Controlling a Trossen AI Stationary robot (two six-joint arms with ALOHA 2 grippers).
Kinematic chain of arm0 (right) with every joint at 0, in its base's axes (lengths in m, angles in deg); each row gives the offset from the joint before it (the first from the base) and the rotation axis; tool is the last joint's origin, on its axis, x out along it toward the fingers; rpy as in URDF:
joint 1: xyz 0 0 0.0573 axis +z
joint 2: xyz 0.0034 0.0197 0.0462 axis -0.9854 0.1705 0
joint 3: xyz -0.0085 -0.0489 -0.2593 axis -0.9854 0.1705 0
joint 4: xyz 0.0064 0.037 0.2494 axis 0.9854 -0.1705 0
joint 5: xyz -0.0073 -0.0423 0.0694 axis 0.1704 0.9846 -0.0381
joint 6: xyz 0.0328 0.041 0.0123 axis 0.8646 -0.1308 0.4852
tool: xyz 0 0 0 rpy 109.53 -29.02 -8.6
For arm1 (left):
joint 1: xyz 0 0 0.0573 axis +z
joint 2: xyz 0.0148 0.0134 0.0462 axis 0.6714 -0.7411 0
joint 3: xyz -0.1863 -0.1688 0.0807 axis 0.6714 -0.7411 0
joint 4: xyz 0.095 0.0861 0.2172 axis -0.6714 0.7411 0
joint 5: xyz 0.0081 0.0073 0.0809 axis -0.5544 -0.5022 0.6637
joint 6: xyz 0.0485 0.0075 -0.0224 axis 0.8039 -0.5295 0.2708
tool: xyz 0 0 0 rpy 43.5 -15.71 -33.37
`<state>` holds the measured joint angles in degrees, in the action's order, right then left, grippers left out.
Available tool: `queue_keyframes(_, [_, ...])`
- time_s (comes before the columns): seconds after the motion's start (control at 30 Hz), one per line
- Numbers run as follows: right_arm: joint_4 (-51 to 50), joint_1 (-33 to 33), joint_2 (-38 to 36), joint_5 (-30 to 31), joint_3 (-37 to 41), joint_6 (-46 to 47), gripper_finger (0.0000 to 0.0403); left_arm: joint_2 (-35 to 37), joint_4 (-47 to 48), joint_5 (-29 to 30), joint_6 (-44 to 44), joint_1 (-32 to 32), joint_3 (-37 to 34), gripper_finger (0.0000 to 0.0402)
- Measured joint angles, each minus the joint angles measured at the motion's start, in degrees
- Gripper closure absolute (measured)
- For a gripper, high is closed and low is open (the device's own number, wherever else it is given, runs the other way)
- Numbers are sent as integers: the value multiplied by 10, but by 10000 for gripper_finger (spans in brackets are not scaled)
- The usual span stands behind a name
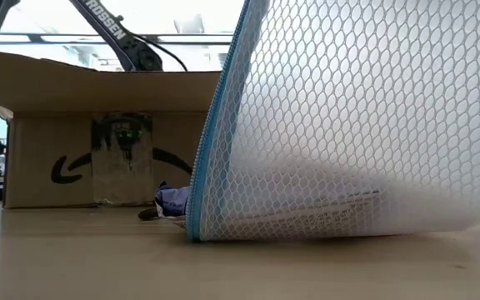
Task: Unpack boxes
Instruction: Put the top brown chocolate bar into the blue transparent zip bag
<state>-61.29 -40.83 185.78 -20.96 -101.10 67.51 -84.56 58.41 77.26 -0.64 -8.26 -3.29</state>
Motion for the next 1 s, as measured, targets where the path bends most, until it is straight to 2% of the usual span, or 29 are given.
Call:
queue_keyframes(0.27, [0, 0, 0, 0, 0, 0, 403, -18, -6, -29, 2, 18, 0, 51])
queue_keyframes(0.37, [0, 0, 0, 0, 0, 0, 403, -20, -6, -36, 2, 18, 0, 70])
queue_keyframes(0.57, [0, 0, 0, 0, 0, 0, 403, -21, -7, -45, 0, 18, 0, 143])
queue_keyframes(0.9, [0, 0, 0, 0, 0, 0, 403, -21, -8, -40, -2, 18, 0, 295])
queue_keyframes(1.0, [0, 0, 0, 0, 0, 0, 403, -20, -7, -40, -2, 18, 0, 322])
